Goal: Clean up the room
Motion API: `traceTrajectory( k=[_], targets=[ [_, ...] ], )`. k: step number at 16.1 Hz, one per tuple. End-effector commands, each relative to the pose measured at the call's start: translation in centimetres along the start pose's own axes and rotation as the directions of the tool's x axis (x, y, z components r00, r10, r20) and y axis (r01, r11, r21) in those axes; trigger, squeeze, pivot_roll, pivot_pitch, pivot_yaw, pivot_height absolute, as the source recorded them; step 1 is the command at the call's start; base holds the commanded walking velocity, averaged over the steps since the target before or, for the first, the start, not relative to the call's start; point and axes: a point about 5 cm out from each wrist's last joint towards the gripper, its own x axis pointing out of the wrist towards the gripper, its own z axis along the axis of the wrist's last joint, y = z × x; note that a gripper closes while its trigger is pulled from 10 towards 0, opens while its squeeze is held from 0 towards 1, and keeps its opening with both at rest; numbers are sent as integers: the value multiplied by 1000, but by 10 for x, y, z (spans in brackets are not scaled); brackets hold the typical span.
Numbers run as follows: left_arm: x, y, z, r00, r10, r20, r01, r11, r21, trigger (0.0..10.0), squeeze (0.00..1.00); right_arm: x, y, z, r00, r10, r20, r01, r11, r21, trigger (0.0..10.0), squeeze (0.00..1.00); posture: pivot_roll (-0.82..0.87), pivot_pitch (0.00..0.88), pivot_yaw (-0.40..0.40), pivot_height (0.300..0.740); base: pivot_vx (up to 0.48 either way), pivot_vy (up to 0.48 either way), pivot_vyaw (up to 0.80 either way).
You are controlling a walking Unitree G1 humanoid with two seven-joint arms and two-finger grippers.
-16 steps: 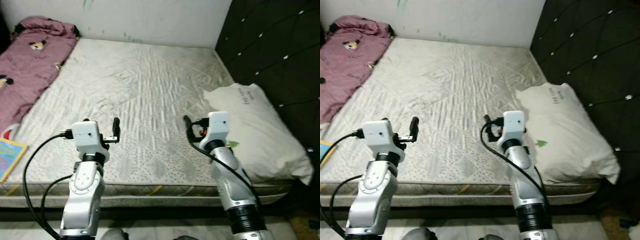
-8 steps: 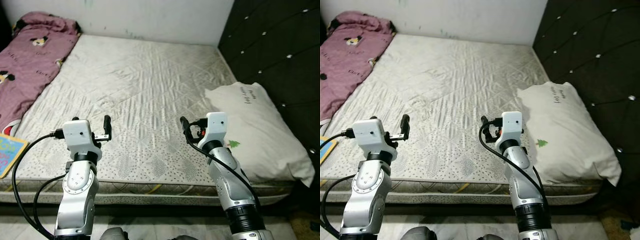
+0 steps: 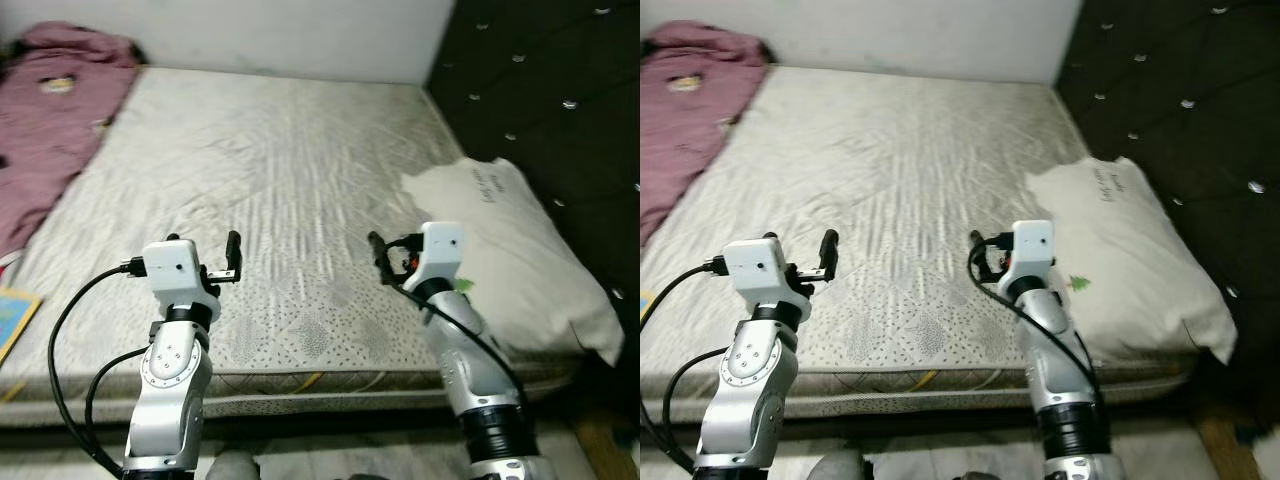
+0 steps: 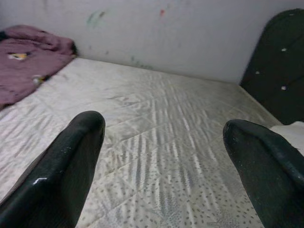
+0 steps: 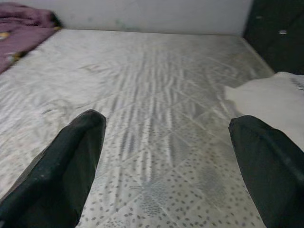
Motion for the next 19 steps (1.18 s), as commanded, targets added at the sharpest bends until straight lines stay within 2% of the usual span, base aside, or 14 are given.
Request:
traceTrajectory(
  k=[1, 5, 11, 14, 19],
  targets=[
    [2, 3, 1, 1000, 7, -6, -7, 1000, 1, 10000, 0, 1, 4, 1, 1000, 15, -2, -15, 1000, 13, 10000, 0, 112, 0, -92, 740, 0, 480, 0],
    [2, 3, -1, 999, 26, -20, -27, 999, -29, 10000, 0, 1, 5, 1, 1000, 14, -10, -14, 1000, 11, 10000, 0, 109, 0, -91, 740, 0, 480, 0],
    [4, 4, 0, 999, 37, -19, -37, 999, -28, 10000, 0, 2, 5, 0, 1000, 17, -15, -17, 1000, 7, 10000, 0, 109, 0, -90, 740, 0, 480, 0],
    [5, 8, -2, 995, 90, -45, -94, 992, -89, 10000, 0, 2, 9, 0, 999, 35, -17, -35, 999, 11, 10000, 0, 110, 0, -85, 740, 0, 480, 0],
    [7, 12, -4, 991, 125, -53, -130, 987, -99, 10000, 0, 3, 6, -4, 999, 26, -41, -26, 1000, -6, 10000, 0, 112, 0, -85, 740, 0, 480, 0]
  ],
)
